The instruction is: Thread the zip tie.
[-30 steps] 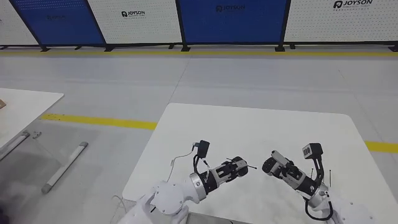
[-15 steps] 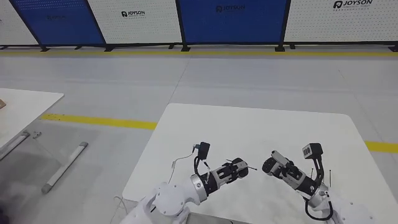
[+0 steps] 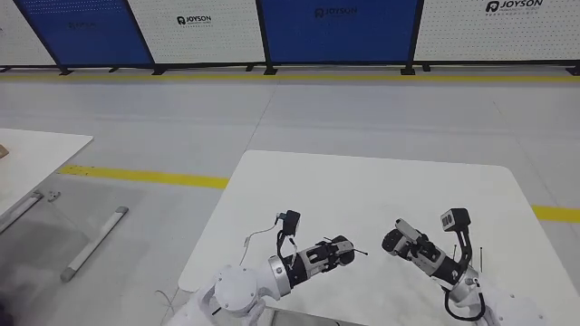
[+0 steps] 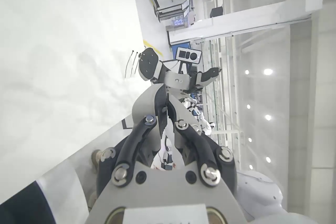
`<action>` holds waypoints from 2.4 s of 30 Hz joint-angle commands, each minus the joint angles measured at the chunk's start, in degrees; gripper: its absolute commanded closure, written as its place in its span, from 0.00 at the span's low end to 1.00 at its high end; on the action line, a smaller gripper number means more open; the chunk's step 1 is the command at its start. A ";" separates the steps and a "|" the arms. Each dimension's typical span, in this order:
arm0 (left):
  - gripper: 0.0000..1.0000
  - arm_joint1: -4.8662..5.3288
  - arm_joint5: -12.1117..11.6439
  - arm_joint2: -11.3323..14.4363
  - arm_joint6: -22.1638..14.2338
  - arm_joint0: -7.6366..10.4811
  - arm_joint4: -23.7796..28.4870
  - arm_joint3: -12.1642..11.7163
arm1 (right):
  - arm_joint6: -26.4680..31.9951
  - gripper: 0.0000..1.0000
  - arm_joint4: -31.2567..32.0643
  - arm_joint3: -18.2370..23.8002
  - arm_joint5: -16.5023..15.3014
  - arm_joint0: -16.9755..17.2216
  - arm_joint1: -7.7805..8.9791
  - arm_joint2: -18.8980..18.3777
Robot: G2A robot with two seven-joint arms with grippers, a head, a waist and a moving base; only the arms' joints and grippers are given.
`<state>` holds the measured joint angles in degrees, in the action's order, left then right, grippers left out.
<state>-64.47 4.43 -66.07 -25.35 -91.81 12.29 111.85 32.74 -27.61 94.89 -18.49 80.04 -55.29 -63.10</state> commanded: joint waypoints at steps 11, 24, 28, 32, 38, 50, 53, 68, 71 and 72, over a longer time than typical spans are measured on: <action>1.00 -0.30 -2.22 -0.07 5.48 0.16 0.29 -2.07 | 0.00 0.00 0.00 0.00 0.00 0.00 0.00 0.00; 1.00 -0.33 -2.31 0.04 5.66 0.21 0.33 -2.10 | 0.00 0.00 0.00 0.00 0.00 0.00 0.00 0.00; 1.00 -0.61 -5.40 0.73 6.50 0.08 3.12 -1.71 | 0.00 0.00 0.00 0.00 0.00 0.00 0.00 0.00; 1.00 -0.49 -7.79 0.03 5.76 -0.61 4.27 -1.29 | 0.00 0.00 0.00 0.00 0.00 0.00 0.00 0.00; 1.00 -0.38 -6.88 -0.03 5.54 -0.86 3.31 -1.01 | 0.00 0.00 0.00 0.00 0.00 0.00 0.00 0.00; 1.00 -0.37 -5.72 -0.27 6.44 -0.45 3.82 2.36 | 0.00 0.00 0.00 0.00 0.00 0.00 0.00 0.00; 1.00 -0.32 -8.45 -2.11 8.76 -2.09 5.79 6.24 | 0.00 0.00 0.00 0.00 0.00 0.00 0.00 0.00; 1.00 -0.17 -11.76 -4.68 9.13 -4.81 8.86 7.39 | 0.00 0.00 0.00 0.00 0.00 0.00 0.00 0.00; 1.00 -0.17 -11.76 -4.68 9.13 -4.81 8.86 7.39 | 0.00 0.00 0.00 0.00 0.00 0.00 0.00 0.00; 1.00 -0.17 -11.76 -4.68 9.13 -4.81 8.86 7.39 | 0.00 0.00 0.00 0.00 0.00 0.00 0.00 0.00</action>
<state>-64.65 -7.33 -70.74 -16.23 -96.63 21.15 119.24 32.74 -27.61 94.89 -18.49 80.04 -55.29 -63.10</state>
